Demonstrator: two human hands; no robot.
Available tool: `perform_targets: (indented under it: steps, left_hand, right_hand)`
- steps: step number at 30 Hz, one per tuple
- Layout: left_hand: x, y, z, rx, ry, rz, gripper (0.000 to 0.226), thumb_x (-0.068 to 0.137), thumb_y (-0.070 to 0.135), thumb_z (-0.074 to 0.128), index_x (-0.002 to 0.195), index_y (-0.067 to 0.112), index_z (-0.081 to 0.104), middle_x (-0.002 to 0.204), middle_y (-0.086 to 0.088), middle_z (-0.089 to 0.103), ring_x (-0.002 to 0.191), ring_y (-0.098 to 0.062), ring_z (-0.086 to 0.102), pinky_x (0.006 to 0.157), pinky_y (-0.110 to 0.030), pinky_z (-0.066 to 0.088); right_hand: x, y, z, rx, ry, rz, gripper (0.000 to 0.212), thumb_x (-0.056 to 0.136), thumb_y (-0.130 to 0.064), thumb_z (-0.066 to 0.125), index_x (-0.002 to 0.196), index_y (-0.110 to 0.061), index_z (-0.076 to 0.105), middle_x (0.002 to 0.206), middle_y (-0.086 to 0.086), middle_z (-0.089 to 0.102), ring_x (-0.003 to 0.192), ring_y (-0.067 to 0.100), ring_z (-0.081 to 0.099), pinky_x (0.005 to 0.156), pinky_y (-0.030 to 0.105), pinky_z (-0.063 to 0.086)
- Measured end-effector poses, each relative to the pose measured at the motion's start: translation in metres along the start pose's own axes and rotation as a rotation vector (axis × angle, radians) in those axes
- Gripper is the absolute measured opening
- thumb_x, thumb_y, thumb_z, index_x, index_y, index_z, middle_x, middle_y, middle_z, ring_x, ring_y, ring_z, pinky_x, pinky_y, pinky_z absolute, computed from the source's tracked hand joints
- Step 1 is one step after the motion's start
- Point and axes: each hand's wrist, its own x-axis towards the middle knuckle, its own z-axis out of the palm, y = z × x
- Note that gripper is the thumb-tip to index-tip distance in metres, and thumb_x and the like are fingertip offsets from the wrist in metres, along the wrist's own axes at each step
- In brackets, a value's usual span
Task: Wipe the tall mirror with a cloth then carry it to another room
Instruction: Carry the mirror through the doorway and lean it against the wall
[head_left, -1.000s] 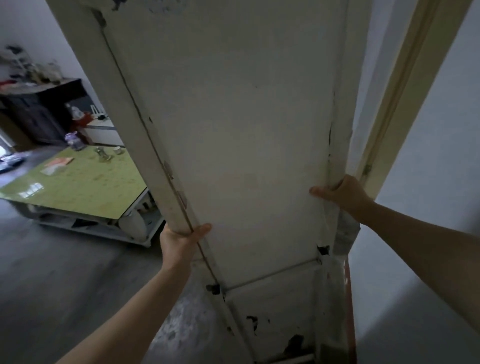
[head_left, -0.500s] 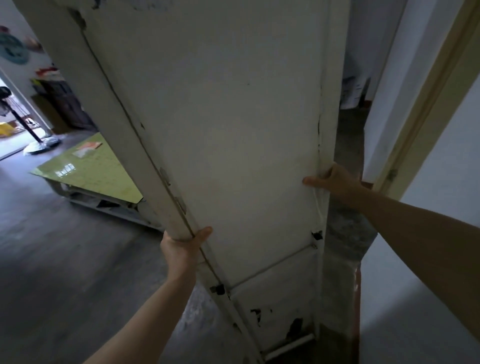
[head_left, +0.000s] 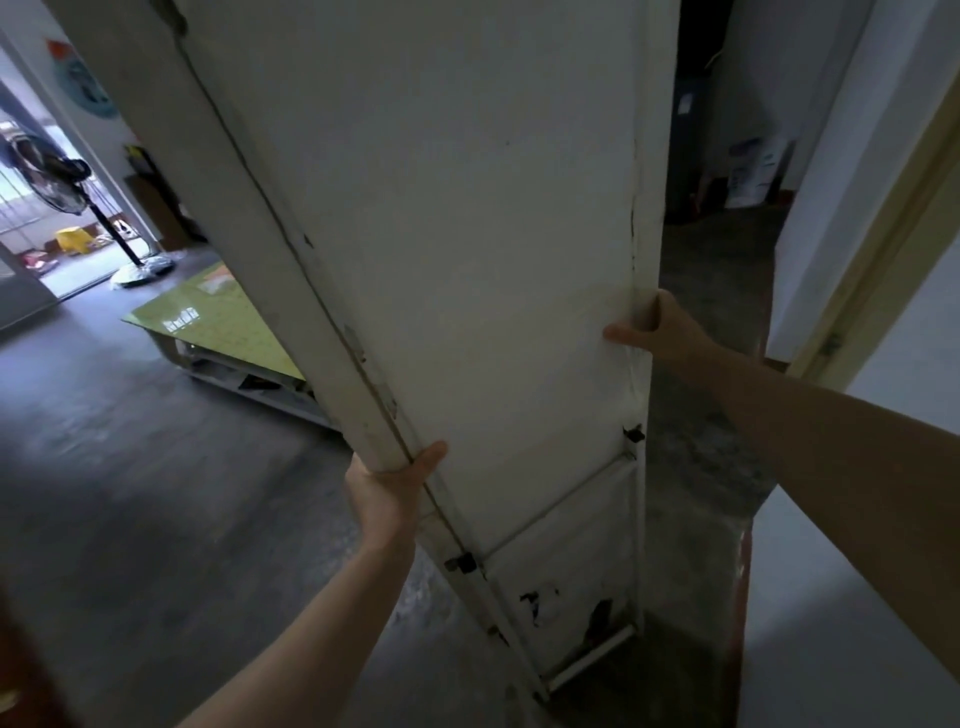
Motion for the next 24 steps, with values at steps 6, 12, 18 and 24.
perform_targets:
  steps: [6, 12, 18, 24]
  left_hand:
    - [-0.019, -0.002, -0.005, 0.031, -0.07, 0.033, 0.055, 0.057, 0.015, 0.091, 0.106, 0.008, 0.067, 0.097, -0.004, 0.074, 0.087, -0.016, 0.07, 0.062, -0.018, 0.057]
    - [-0.042, 0.001, 0.004, 0.052, -0.192, 0.072, 0.04, 0.064, 0.013, 0.087, 0.099, 0.016, 0.068, 0.093, -0.002, 0.073, 0.087, -0.019, 0.069, 0.062, -0.02, 0.056]
    - [-0.054, 0.008, 0.021, 0.137, -0.262, 0.12, 0.034, 0.065, 0.02, 0.085, 0.092, 0.022, 0.065, 0.095, -0.006, 0.07, 0.09, -0.026, 0.066, 0.072, -0.041, 0.057]
    - [-0.056, 0.008, 0.025, 0.171, -0.245, 0.137, 0.035, 0.068, 0.022, 0.085, 0.098, 0.021, 0.065, 0.089, 0.009, 0.066, 0.087, -0.016, 0.065, 0.062, -0.019, 0.048]
  right_hand:
    - [-0.01, 0.002, 0.006, 0.184, -0.009, 0.03, 0.092, 0.073, -0.025, 0.08, 0.146, -0.009, 0.027, 0.144, 0.01, 0.044, 0.127, 0.026, 0.048, 0.107, 0.047, 0.042]
    - [-0.021, -0.001, 0.004, 0.332, 0.034, 0.071, 0.086, 0.082, -0.01, 0.07, 0.15, -0.008, 0.018, 0.153, 0.014, 0.032, 0.135, 0.033, 0.038, 0.108, 0.041, 0.035]
    - [-0.04, 0.01, 0.002, 0.293, 0.054, 0.039, 0.09, 0.085, 0.001, 0.063, 0.152, -0.013, 0.005, 0.157, 0.009, 0.02, 0.136, 0.026, 0.032, 0.09, 0.032, 0.036]
    - [-0.065, 0.015, -0.013, 0.182, -0.004, -0.13, 0.078, 0.081, 0.008, 0.065, 0.146, -0.01, 0.026, 0.141, 0.014, 0.046, 0.128, 0.03, 0.047, 0.106, 0.053, 0.04]
